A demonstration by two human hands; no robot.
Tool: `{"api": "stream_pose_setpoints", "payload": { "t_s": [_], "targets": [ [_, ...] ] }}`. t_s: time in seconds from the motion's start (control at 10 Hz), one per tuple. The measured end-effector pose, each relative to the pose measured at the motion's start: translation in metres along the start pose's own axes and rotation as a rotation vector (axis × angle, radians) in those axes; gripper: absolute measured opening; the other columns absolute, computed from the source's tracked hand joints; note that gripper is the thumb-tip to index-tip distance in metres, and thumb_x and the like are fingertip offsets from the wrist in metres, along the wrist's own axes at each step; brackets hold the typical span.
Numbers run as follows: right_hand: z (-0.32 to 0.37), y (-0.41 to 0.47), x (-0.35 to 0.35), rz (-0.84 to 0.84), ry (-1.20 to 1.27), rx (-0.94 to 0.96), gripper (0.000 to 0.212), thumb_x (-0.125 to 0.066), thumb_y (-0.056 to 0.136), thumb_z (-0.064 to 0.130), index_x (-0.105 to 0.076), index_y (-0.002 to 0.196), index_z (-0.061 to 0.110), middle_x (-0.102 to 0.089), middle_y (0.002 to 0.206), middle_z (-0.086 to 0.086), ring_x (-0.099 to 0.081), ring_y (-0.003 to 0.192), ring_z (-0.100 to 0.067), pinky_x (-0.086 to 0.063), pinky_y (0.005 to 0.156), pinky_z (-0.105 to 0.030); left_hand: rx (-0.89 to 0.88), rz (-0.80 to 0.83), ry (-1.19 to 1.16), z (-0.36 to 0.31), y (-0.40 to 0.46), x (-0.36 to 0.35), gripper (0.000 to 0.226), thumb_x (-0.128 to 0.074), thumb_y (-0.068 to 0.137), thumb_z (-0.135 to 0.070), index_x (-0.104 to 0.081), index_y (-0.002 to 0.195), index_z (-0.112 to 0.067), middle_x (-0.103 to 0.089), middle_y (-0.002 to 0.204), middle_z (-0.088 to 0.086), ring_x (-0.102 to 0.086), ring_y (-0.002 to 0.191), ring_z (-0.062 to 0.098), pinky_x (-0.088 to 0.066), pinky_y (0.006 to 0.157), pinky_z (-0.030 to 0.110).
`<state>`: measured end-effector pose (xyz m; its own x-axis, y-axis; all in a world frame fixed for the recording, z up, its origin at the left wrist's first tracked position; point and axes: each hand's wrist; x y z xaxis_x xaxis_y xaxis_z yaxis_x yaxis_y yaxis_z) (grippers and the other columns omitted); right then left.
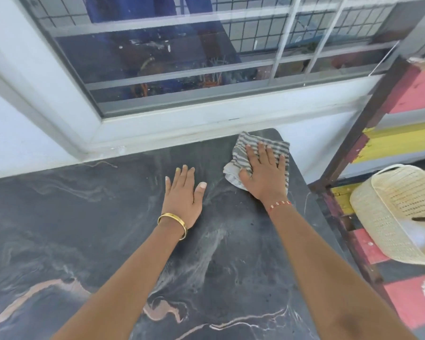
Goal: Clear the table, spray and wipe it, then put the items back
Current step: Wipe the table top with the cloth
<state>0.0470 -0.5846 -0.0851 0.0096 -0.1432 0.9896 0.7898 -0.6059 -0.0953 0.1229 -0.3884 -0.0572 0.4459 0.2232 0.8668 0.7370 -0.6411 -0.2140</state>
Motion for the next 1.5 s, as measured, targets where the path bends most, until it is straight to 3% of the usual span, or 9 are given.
{"api": "stream_pose_setpoints", "payload": {
  "t_s": [0.3, 0.5, 0.7, 0.8, 1.0, 1.3, 1.4, 1.5],
  "targets": [
    [-0.008, -0.097, -0.007, -0.078, 0.124, -0.575, 0.068, -0.026, 0.091, 0.048, -0.010, 0.151, 0.020, -0.006, 0.159, -0.011, -0.003, 0.147, -0.030, 0.001, 0.117, -0.055, -0.130, 0.087, 0.016, -0.004, -0.045, -0.006, 0.057, -0.015, 0.098, -0.038, -0.010, 0.149, -0.013, -0.004, 0.159, 0.004, 0.005, 0.147, 0.017, 0.009, 0.120, 0.036],
    [0.059, -0.149, -0.009, -0.016, 0.153, -0.751, 0.068, -0.024, 0.092, 0.047, -0.007, 0.151, 0.018, -0.001, 0.158, -0.017, 0.000, 0.146, -0.035, 0.002, 0.115, -0.059, -0.143, 0.126, 0.057, 0.031, -0.086, 0.013, 0.056, -0.014, 0.098, -0.038, -0.009, 0.149, -0.013, -0.002, 0.159, 0.004, 0.005, 0.147, 0.018, 0.008, 0.121, 0.039],
    [0.197, -0.168, -0.025, 0.008, 0.128, -0.364, 0.068, -0.027, 0.091, 0.048, -0.007, 0.151, 0.024, -0.002, 0.158, -0.016, 0.000, 0.146, -0.036, 0.005, 0.114, -0.059, -0.144, 0.080, 0.088, 0.105, -0.130, 0.043, 0.063, -0.006, 0.094, -0.045, -0.009, 0.148, -0.013, -0.003, 0.159, 0.003, 0.004, 0.147, 0.017, 0.007, 0.120, 0.037],
    [0.248, -0.196, -0.033, 0.013, 0.063, -0.123, 0.069, -0.019, 0.085, 0.054, -0.023, 0.148, 0.026, -0.017, 0.156, -0.016, -0.015, 0.144, -0.037, -0.002, 0.113, -0.060, -0.083, 0.068, 0.085, 0.139, -0.149, 0.053, 0.062, -0.008, 0.093, -0.042, -0.011, 0.148, -0.013, -0.005, 0.159, 0.003, 0.003, 0.147, 0.018, 0.007, 0.120, 0.038],
    [0.237, -0.242, -0.040, 0.055, 0.043, 0.208, 0.062, -0.034, 0.079, 0.055, -0.050, 0.133, 0.028, -0.044, 0.145, -0.011, -0.042, 0.134, -0.032, -0.022, 0.109, -0.058, -0.044, 0.068, 0.071, 0.155, -0.169, 0.053, 0.053, -0.018, 0.099, -0.033, -0.012, 0.148, -0.013, -0.006, 0.159, 0.004, 0.001, 0.147, 0.019, 0.005, 0.120, 0.039],
    [0.182, -0.251, -0.038, 0.089, 0.090, 0.328, 0.062, -0.033, 0.081, 0.054, -0.052, 0.131, 0.024, -0.037, 0.150, -0.008, -0.032, 0.140, -0.030, -0.013, 0.114, -0.055, -0.117, 0.045, 0.060, 0.106, -0.176, 0.025, 0.056, -0.017, 0.098, -0.035, -0.011, 0.148, -0.010, -0.005, 0.159, 0.006, 0.001, 0.147, 0.020, 0.005, 0.121, 0.040],
    [0.159, -0.242, -0.035, 0.048, 0.084, 0.269, 0.065, -0.033, 0.080, 0.056, -0.046, 0.137, 0.025, -0.038, 0.150, -0.009, -0.033, 0.139, -0.030, -0.014, 0.113, -0.056, -0.117, 0.046, 0.065, 0.089, -0.170, 0.019, 0.055, -0.016, 0.097, -0.033, -0.010, 0.148, -0.012, -0.005, 0.159, 0.006, 0.001, 0.147, 0.020, 0.006, 0.120, 0.040],
    [0.120, -0.231, -0.030, 0.021, 0.080, 0.193, 0.070, -0.026, 0.081, 0.056, -0.030, 0.146, 0.028, -0.028, 0.154, -0.008, -0.024, 0.143, -0.028, -0.004, 0.114, -0.051, -0.119, 0.063, 0.086, 0.067, -0.162, 0.007, 0.061, -0.011, 0.095, -0.041, -0.011, 0.148, -0.012, -0.004, 0.159, 0.006, 0.002, 0.147, 0.020, 0.007, 0.119, 0.039]
  ]
}}
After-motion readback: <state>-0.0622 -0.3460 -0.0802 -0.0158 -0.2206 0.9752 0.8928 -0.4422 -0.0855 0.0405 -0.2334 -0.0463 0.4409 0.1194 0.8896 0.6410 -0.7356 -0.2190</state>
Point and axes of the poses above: each hand's wrist, its own y-axis towards the middle knuckle, its own x-axis out of the back of the hand, z = x × y
